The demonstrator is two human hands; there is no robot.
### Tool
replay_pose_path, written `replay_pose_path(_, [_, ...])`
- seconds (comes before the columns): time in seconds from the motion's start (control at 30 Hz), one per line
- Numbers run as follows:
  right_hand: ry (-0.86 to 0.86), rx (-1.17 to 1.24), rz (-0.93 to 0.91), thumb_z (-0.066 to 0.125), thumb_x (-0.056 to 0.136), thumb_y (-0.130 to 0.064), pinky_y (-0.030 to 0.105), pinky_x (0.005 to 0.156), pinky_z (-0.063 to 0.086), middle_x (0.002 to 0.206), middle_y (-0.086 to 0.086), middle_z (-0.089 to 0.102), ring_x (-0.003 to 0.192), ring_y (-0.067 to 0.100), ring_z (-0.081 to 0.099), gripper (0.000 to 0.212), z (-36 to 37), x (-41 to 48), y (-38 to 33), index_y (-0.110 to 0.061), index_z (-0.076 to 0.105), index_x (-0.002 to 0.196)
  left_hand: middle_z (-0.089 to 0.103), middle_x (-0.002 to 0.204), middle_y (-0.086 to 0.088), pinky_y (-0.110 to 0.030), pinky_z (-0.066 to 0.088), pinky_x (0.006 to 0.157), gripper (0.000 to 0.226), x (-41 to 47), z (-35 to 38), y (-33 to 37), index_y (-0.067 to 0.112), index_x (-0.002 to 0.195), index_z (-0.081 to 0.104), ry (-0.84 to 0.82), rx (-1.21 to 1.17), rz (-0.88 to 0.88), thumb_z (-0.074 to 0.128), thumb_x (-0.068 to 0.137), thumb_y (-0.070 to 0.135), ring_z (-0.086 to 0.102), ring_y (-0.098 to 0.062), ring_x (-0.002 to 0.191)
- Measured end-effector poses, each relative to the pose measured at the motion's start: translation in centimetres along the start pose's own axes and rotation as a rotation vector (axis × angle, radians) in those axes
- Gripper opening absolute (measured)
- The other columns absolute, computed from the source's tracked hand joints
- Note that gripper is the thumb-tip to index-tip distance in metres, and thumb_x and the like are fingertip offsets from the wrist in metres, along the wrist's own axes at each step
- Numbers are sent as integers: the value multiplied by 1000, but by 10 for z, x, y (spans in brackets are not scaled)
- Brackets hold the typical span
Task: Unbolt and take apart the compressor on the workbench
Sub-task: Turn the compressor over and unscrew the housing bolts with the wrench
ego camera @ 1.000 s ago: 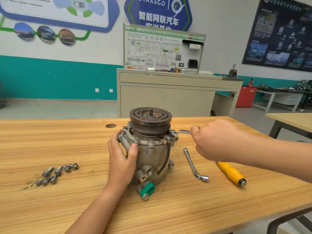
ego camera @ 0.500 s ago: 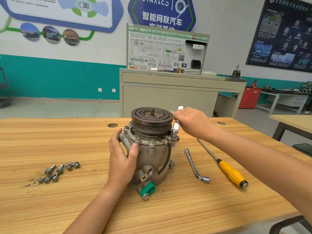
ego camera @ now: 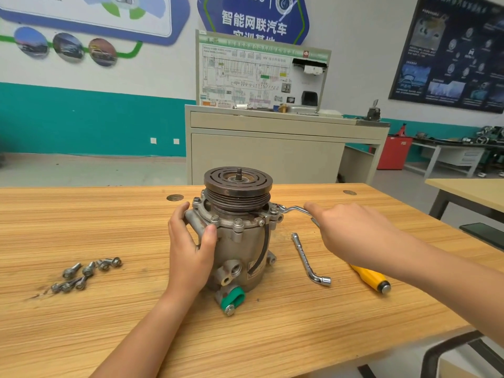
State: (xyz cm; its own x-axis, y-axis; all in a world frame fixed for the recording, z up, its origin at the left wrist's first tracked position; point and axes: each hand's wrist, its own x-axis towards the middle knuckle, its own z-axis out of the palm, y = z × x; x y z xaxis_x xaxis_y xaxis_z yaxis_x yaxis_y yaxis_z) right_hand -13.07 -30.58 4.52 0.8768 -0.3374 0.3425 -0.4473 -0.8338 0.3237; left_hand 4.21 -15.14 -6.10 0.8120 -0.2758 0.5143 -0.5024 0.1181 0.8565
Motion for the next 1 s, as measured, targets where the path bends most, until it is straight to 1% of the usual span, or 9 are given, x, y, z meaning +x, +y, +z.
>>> replay_pose_path(0.23, [-34, 43, 39, 40, 92, -13, 25, 42, 29, 60, -8, 44, 55, 9, 41, 47, -1, 3, 1, -30, 32, 135, 34, 139, 5, -50, 36, 106, 76, 0, -1, -1, 32, 139, 26, 1, 3, 4, 41, 70, 61, 36, -19, 131])
replay_pose_path(0.33, [-64, 34, 29, 39, 93, -12, 24, 43, 32, 63, -7, 43, 55, 9, 40, 47, -9, 1, -5, -28, 31, 136, 33, 137, 8, -50, 37, 106, 74, 1, -1, -2, 34, 138, 26, -2, 3, 2, 41, 70, 61, 37, -18, 131])
replay_pose_path(0.47, [-77, -183, -41, 41, 86, 1, 26, 37, 22, 56, -3, 35, 46, 13, 31, 48, -21, -1, -24, -10, 31, 132, 32, 137, 9, -50, 38, 105, 72, 1, -1, -2, 35, 137, 26, -4, -1, 5, 40, 71, 61, 38, -19, 130])
replay_pose_path(0.57, [-121, -297, -104, 40, 87, 1, 27, 35, 20, 54, 0, 32, 43, 16, 30, 49, -24, 2, -26, -1, 27, 134, 31, 136, 9, -50, 38, 105, 74, 0, 0, -2, 34, 138, 27, -3, -3, -1, 40, 71, 61, 38, -19, 130])
replay_pose_path(0.73, [-139, -315, -192, 35, 94, -20, 24, 38, 27, 55, -4, 39, 46, 13, 36, 35, -26, 5, -9, -10, 31, 127, 31, 136, 10, -50, 37, 106, 76, 0, 0, -1, 32, 139, 26, -8, -10, -4, 40, 70, 61, 38, -20, 131])
replay_pose_path(0.8, [-130, -339, -218, 37, 95, -18, 25, 37, 27, 57, -4, 42, 47, 12, 37, 36, -26, 10, -2, -11, 29, 129, 32, 136, 8, -50, 37, 105, 75, 0, -1, -1, 33, 138, 26, -13, -17, -3, 41, 70, 61, 38, -20, 131])
replay_pose_path(0.87, [-127, -391, -235, 43, 93, -8, 24, 38, 28, 59, -3, 42, 47, 12, 38, 40, -25, 21, 3, -10, 29, 130, 32, 137, 8, -50, 37, 105, 71, 0, 0, -1, 35, 135, 26, -15, -20, 7, 41, 70, 61, 38, -21, 130])
replay_pose_path(0.93, [-131, -448, -254, 45, 92, -4, 24, 45, 33, 62, -3, 43, 49, 14, 39, 34, -23, 37, 6, -9, 37, 124, 32, 136, 7, -50, 37, 105, 67, 0, -1, 0, 38, 131, 25, -17, -23, 14, 41, 70, 61, 39, -20, 130])
replay_pose_path(1.0, [-101, -426, -276, 46, 92, -5, 29, 69, 43, 77, 0, 58, 62, 19, 51, 25, -15, 57, 6, -10, 43, 117, 33, 135, 7, -50, 38, 104, 65, 0, -1, 0, 39, 130, 25, -19, -27, 14, 41, 70, 61, 40, -21, 129])
